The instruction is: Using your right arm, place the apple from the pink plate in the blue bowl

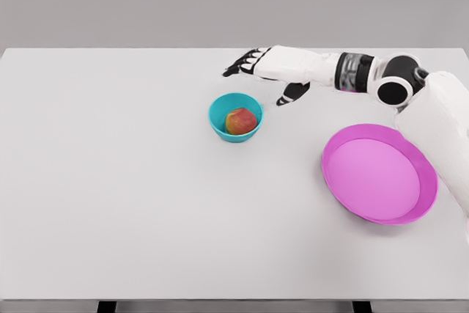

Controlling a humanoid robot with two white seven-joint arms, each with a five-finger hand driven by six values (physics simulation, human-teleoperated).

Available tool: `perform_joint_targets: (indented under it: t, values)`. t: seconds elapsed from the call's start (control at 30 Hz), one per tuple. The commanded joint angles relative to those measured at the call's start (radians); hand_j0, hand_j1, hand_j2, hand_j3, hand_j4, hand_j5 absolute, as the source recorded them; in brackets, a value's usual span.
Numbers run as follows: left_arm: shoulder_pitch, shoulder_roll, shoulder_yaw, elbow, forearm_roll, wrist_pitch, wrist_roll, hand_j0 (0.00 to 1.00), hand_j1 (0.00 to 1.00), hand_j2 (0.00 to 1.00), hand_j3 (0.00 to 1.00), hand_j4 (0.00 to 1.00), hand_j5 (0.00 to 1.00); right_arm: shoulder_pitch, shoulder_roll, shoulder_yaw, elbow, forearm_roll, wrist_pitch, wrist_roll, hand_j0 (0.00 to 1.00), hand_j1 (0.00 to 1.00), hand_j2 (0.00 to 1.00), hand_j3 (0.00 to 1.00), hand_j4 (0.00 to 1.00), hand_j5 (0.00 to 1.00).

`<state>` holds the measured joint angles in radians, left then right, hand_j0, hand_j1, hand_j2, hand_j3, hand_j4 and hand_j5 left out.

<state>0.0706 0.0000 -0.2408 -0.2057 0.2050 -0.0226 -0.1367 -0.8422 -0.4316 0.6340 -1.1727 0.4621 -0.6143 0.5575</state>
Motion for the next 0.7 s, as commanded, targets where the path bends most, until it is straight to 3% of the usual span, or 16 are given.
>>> perform_joint_targets:
  t: [0.0, 0.13, 0.2, 0.23, 0.3, 0.6, 0.67]
  values:
    - [-0.002, 0.000, 0.000, 0.000, 0.001, 0.000, 0.000, 1.00, 1.00, 1.00, 1.00, 1.00, 1.00, 0.006, -0.116, -0.129, -0.036, -0.017, 0.003, 0.004, 1.00, 1.00, 1.00, 1.00, 1.00, 1.00]
    - [0.000, 0.000, 0.000, -0.001, 0.001, 0.001, -0.001, 1.00, 1.00, 1.00, 1.00, 1.00, 1.00, 0.069, -0.208, -0.231, -0.030, -0.164, 0.003, 0.053, 1.00, 1.00, 1.00, 1.00, 1.00, 1.00]
    - [-0.002, 0.000, 0.000, 0.000, 0.001, 0.000, 0.000, 1.00, 1.00, 1.00, 1.00, 1.00, 1.00, 0.141, -0.199, -0.351, -0.038, -0.195, 0.003, 0.053, 1.00, 1.00, 1.00, 1.00, 1.00, 1.00]
    - [0.000, 0.000, 0.000, 0.000, 0.001, 0.000, -0.001, 1.00, 1.00, 1.00, 1.00, 1.00, 1.00, 0.209, -0.171, -0.464, -0.039, -0.195, 0.003, 0.053, 1.00, 1.00, 1.00, 1.00, 1.00, 1.00]
    - [0.000, 0.000, 0.000, 0.000, 0.001, 0.000, 0.000, 1.00, 1.00, 1.00, 1.00, 1.00, 1.00, 0.253, -0.133, -0.559, -0.047, -0.195, 0.003, 0.053, 1.00, 1.00, 1.00, 1.00, 1.00, 1.00]
    - [0.000, 0.000, 0.000, -0.001, -0.001, 0.000, -0.001, 1.00, 1.00, 1.00, 1.00, 1.00, 1.00, 0.330, -0.161, -0.574, -0.047, -0.195, 0.003, 0.053, 1.00, 1.00, 1.00, 1.00, 1.00, 1.00]
    - [-0.032, 0.000, -0.002, -0.012, -0.001, -0.007, -0.001, 1.00, 1.00, 1.00, 1.00, 1.00, 1.00, 0.330, -0.161, -0.574, -0.044, -0.194, 0.003, 0.053, 1.00, 1.00, 1.00, 1.00, 1.00, 1.00]
